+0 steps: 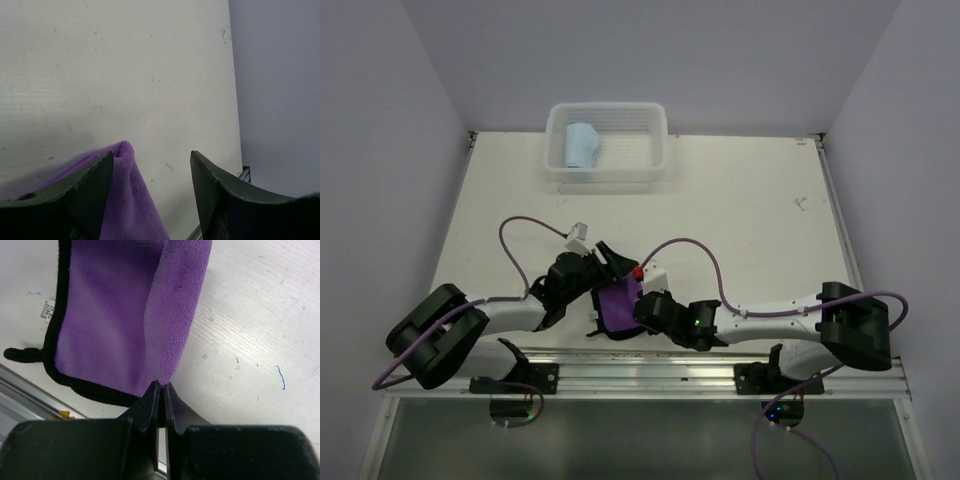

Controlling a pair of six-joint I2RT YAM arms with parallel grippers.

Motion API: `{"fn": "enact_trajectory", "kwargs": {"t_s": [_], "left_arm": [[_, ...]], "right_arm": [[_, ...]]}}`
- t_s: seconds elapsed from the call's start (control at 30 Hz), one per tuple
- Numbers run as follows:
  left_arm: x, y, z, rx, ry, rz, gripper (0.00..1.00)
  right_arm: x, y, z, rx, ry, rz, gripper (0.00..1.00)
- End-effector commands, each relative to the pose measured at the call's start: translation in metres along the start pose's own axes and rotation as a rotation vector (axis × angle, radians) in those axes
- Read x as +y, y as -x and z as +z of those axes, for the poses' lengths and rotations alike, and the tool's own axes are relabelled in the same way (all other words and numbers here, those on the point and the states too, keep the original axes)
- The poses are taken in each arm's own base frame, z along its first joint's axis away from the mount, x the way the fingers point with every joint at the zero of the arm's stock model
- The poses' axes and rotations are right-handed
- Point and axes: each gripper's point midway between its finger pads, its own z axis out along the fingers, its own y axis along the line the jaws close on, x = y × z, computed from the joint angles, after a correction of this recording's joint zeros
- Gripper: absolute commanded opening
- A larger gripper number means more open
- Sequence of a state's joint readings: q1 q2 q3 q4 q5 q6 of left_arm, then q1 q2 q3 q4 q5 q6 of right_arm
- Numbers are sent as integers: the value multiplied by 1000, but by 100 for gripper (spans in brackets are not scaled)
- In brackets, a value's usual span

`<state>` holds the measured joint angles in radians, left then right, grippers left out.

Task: Roll the towels
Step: Roll the towel

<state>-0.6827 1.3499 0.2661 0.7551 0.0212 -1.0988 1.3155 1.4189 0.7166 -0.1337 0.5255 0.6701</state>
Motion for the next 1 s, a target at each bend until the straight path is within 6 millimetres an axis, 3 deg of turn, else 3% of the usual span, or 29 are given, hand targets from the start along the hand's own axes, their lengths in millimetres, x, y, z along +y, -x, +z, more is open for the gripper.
{"fn": "enact_trajectory", "kwargs": {"t_s": [0.0,0.07,0.1,0.17,0.23,0.27,0.3,0.4,0.47,0.77,0.97], "left_arm": [[-7,12,10,47,104,102,67],[5,3,12,132,189,149,68],[-10,9,19,139,170,163,68],[-19,4,25,208,159,187,68],[-23,-1,28,257,152,210,68],[-16,-10,29,316,175,213,67],[-25,-7,33,326,161,224,67],[-18,-15,32,403,198,267,65],[-11,-14,28,421,242,302,65],[-33,2,26,398,276,402,65],[-44,1,26,400,304,468,65]], "right_arm": [[-6,11,-4,-31,-76,-69,0],[-5,12,-3,-33,-85,-83,0],[-5,10,-3,-34,-95,-98,0],[-1,11,-4,-39,-98,-118,0],[-1,9,-2,-39,-118,-137,0],[1,11,-3,-45,-119,-138,0],[1,10,-3,-44,-123,-147,0],[1,11,-4,-56,-132,-154,0],[0,12,-4,-62,-141,-154,0],[3,13,-3,-76,-156,-171,0],[3,12,-3,-83,-165,-178,0]]}}
